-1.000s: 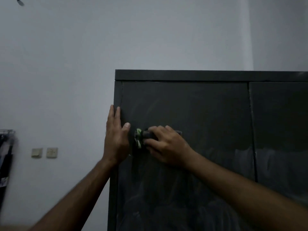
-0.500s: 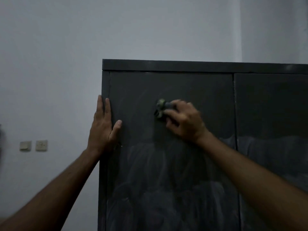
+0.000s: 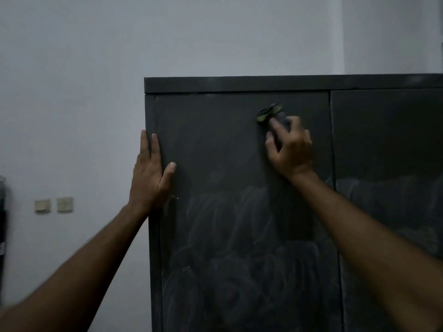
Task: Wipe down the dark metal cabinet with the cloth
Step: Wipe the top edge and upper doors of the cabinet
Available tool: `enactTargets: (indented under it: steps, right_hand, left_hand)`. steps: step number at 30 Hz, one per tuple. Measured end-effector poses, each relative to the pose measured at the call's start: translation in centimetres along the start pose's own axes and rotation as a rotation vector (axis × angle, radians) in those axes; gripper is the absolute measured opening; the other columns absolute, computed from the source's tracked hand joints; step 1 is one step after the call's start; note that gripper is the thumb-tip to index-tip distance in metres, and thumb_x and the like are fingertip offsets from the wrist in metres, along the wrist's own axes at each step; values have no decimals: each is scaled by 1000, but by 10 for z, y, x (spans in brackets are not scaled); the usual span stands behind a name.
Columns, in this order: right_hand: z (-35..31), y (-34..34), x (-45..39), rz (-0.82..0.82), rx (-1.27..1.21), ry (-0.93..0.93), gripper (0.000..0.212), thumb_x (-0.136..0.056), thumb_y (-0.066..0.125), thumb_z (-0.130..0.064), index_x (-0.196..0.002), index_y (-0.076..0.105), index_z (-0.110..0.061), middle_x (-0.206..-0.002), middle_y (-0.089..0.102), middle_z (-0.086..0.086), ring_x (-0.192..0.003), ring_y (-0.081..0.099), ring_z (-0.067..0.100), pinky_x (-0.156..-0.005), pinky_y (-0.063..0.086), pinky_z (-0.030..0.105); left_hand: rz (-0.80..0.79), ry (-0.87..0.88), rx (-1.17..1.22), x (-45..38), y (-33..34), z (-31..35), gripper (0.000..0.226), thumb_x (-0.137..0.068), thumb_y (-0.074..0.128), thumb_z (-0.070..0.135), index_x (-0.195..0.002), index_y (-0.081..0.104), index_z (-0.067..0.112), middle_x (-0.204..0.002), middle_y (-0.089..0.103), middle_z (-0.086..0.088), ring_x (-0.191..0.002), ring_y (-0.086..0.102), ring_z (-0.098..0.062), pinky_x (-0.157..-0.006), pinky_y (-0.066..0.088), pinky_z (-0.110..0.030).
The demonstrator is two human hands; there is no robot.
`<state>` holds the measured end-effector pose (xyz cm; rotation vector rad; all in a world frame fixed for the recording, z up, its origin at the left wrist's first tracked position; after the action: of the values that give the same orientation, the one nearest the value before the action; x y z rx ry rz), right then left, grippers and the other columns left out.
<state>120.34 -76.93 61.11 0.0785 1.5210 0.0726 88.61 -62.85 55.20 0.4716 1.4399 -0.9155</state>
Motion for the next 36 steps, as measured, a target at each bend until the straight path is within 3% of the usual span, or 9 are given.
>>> enactTargets:
  steps: [3,8,10,14,16,23,29,32,36]
  right_hand:
    - [-17,10,-4,52,-50,421,39,-96,55,-33,-129,66,-17,-131,54,21,-109,59,43,-95,47,48]
    - [-113,30,63,-279,-183,-619,34,-89,65,-29,-120,71,-18,-119,62,19,-92,62,35,-74,48,44]
    - [-91,23,55,-287,-174,-707,31,-86,68,-28,-115,74,-20,-116,65,17,-89,62,34,-73,47,42]
    - [-27,17,-10,33,-102,124,35,-88,62,-25,-120,72,-17,-119,60,20,-106,60,41,-88,48,49]
    - [-48,27,-16,36,-90,312,38,-92,59,-27,-127,68,-17,-126,56,20,-114,57,41,-94,45,51]
    - [-130,37,46,-367,-190,-800,32,-84,67,-33,-113,73,-21,-116,63,16,-93,60,32,-76,46,43]
    - [-125,47,-18,-84,-102,31,36,-90,62,-29,-124,68,-20,-125,58,18,-105,56,40,-87,46,50]
    - [-180,60,36,-206,-183,-305,36,-92,63,-31,-125,68,-21,-130,58,16,-101,57,37,-83,46,47]
    - [-189,48,129,-459,-250,-933,30,-93,59,-38,-117,72,-26,-126,63,9,-99,59,29,-80,46,40]
  left_hand:
    - [15,-8,2,2,1,3,88,-100,27,64,-168,-4,18,-175,-18,-2,-154,-18,3,-126,2,-27]
    - [50,6,11,2,1,3,87,-100,30,58,-168,1,13,-176,-14,-7,-156,-16,0,-126,0,-22]
    - [47,9,14,2,1,2,86,-100,31,56,-168,1,13,-176,-14,-6,-156,-17,1,-127,1,-25]
    - [64,15,11,3,2,2,86,-100,30,58,-168,1,14,-176,-14,-5,-158,-12,-5,-128,5,-32]
    - [69,14,20,3,2,2,86,-100,28,59,-168,2,14,-176,-12,-6,-158,-12,-6,-128,6,-33]
    - [86,-10,130,4,0,1,79,-100,25,51,-168,10,15,-177,-5,-3,-162,0,-12,-129,12,-36]
    - [176,-61,364,8,-4,-4,68,-103,25,38,-166,22,12,-173,18,2,-157,18,2,-127,18,-18]
    - [159,-126,503,17,-11,-10,62,-104,24,40,-164,25,25,-170,26,5,-149,28,13,-124,28,-20]
    - [76,-226,781,30,-23,-16,54,-103,24,47,-155,36,39,-168,37,2,-150,43,-13,-123,38,-41]
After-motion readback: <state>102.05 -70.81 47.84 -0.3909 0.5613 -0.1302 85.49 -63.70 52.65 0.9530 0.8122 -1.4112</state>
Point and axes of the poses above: each hand's wrist, its own x-axis away from the middle knuckle, its own y-axis out of the palm, z = x × y, the point moved 5 cm from there along -x, towards the middle knuckle
